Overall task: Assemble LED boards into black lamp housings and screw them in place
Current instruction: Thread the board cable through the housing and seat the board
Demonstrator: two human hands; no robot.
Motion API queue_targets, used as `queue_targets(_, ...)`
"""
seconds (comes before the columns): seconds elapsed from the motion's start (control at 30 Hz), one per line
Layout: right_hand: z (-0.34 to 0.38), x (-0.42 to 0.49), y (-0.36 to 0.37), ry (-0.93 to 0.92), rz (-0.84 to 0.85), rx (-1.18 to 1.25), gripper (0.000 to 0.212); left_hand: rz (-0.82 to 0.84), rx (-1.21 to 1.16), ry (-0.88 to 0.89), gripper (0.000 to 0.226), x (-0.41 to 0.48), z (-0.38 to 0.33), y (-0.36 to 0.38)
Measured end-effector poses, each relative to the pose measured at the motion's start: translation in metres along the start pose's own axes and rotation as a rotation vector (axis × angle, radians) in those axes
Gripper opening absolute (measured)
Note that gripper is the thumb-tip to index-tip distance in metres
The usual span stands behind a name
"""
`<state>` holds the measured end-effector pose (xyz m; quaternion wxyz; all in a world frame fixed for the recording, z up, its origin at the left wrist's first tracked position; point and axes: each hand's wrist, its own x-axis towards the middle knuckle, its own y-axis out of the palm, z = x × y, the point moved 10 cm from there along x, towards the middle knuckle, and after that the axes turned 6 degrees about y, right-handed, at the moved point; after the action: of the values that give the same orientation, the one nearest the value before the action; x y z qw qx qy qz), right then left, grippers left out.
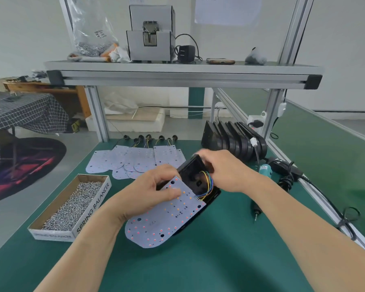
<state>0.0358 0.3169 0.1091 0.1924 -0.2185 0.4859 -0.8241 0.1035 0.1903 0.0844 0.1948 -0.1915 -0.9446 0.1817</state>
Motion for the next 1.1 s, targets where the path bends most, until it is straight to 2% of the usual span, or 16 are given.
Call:
queue_targets(0.07,0.003,-0.003,0.002,-0.035,-0.020,-0.033,0.013,0.022,0.008,0.010,0.011,0.000,-0.002,0.006)
queue_targets(0.1,0.003,-0.005,0.000,-0.047,-0.051,-0.026,0.012,0.028,0.010,0.017,0.012,0.001,-0.004,0.009)
queue_targets(0.2,0.008,-0.012,-0.008,-0.101,-0.143,-0.016,0.029,0.019,0.015,0.026,0.007,0.003,-0.004,0.012)
queue_targets(0.3,0.011,-0.018,-0.007,-0.139,-0.161,0.004,0.019,0.010,-0.005,0.006,0.014,0.003,-0.001,0.010)
queue_targets(0.53,-0.005,-0.032,0.017,-0.100,-0.017,0.073,0.030,0.047,-0.030,-0.065,0.042,-0.008,0.018,0.018)
queue_targets(0.63,-0.009,-0.031,0.019,-0.072,-0.056,0.045,0.033,0.068,-0.030,-0.077,0.031,-0.008,0.018,0.025)
queue_targets(0.77,-0.009,-0.030,0.023,-0.080,-0.054,0.070,0.024,0.062,-0.016,-0.061,0.019,-0.006,0.013,0.027)
queue_targets(0.83,-0.014,-0.030,0.026,-0.039,-0.014,0.116,0.025,0.065,0.008,-0.028,0.003,-0.005,0.005,0.029)
queue_targets(0.9,-0.020,-0.030,0.031,0.012,0.049,0.120,0.021,0.067,0.058,0.006,0.012,-0.004,-0.001,0.032)
queue_targets(0.97,-0.026,-0.030,0.033,0.044,0.100,0.099,0.018,0.076,0.089,0.011,0.005,-0.003,-0.002,0.037)
queue_targets(1.1,-0.023,-0.034,0.032,0.042,0.033,0.070,0.037,0.087,0.084,0.022,0.011,-0.002,-0.003,0.043)
